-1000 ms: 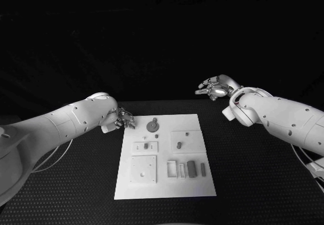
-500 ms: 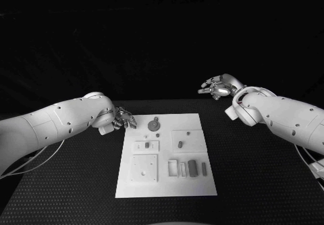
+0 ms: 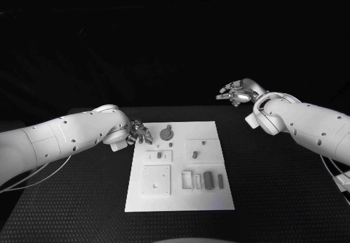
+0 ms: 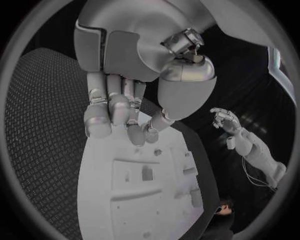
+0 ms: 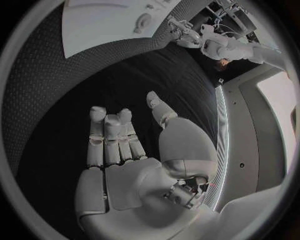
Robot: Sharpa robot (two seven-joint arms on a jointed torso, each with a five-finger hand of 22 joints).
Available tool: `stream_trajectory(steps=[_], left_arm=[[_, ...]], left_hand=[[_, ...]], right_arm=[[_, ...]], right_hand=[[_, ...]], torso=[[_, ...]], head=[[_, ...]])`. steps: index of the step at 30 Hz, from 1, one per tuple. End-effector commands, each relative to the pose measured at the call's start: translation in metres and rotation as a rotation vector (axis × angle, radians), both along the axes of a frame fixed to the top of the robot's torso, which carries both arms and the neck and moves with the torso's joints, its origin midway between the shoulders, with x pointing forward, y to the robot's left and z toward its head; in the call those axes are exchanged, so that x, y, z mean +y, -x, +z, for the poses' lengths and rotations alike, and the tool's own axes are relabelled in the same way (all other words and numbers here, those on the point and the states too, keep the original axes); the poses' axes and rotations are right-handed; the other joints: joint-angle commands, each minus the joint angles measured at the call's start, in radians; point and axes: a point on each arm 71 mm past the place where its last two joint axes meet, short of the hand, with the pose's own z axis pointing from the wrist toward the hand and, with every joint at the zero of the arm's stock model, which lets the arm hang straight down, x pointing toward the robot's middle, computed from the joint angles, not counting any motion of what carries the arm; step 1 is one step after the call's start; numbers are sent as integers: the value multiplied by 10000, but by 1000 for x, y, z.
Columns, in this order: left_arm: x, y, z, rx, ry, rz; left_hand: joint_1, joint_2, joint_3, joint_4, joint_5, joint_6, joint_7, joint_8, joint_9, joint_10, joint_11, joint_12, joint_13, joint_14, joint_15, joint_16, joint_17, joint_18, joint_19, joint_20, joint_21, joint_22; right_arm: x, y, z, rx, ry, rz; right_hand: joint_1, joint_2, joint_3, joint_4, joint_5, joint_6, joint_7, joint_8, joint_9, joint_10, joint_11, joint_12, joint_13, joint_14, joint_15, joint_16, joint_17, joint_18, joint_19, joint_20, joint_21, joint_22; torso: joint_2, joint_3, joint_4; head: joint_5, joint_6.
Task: Assemble the parts on the task board
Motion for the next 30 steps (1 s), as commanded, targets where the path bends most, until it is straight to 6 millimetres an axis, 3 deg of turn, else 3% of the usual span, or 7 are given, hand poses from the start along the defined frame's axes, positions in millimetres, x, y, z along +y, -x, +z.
stream_trajectory(steps=[1,5,10,17,25,30], left_arm=[[-2,2,-1,-387,-385,-43],[-1,7,-7,-201,-482,-94],[2,15,-16,19,-618,-120],[1,20,-20,209,-602,-160],[0,24,-26,326,-615,-225],[-3,26,-29,409,-607,-303]], left_hand=[[209,130,127,-115,72,251,-140,414,1933,51,-3,52,-16,-13,-94,46,-15,1128,5,-52,-44,1],[209,120,130,-117,81,260,-143,413,1945,60,-6,57,-17,-10,-95,51,-13,1122,1,-48,-51,-2],[208,116,131,-119,84,265,-145,412,1952,64,-7,59,-18,-9,-95,54,-12,1118,1,-46,-53,-3],[207,114,132,-119,86,269,-146,411,1959,68,-9,61,-19,-7,-96,58,-11,1114,0,-43,-55,-4],[205,114,135,-119,88,274,-148,408,1968,72,-10,63,-21,-7,-97,60,-10,1109,-4,-39,-61,-7],[205,116,137,-120,89,276,-149,406,1972,74,-10,64,-22,-7,-97,61,-9,1107,-6,-37,-64,-8]], right_arm=[[-1,0,0,-22,-76,60],[-1,-1,0,14,-167,47],[-2,-1,0,40,-213,29],[-2,-1,0,44,-228,46],[-1,-1,0,94,-257,91],[-2,-1,0,115,-262,111]], right_hand=[[-124,3,69,-21,9,-11,79,-58,13,-222,31,-244,-215,-279,7,-310,-175,340,-301,75,-274,-108],[-207,-24,235,-25,24,-72,173,-87,47,-570,116,-1074,-1058,-808,119,-1259,-702,192,-1024,390,-1105,-509],[-244,-85,350,-40,18,-137,273,-82,111,-723,276,-2154,-2362,-1318,321,-2445,-1322,49,-1669,718,-1999,-994],[-218,-65,332,-34,9,-167,303,-62,156,-662,314,-2462,-3062,-1320,412,-3036,-1708,55,-1822,860,-2324,-1174],[-232,-31,378,-27,10,-210,367,-30,203,-776,445,-3145,-4260,-1427,770,-4525,-2574,16,-2241,1119,-3090,-1607],[-214,-16,374,-32,8,-227,386,-16,213,-803,510,-3447,-4795,-1373,896,-5163,-2958,11,-2390,1213,-3358,-1741]], torso=[[-5,0,10],[3,-9,9],[-1,11,-16],[5,12,5],[10,8,-9],[5,7,-25]], head=[[-13,-18],[-5,-44],[18,-69],[24,-105],[21,-126],[10,-139]])
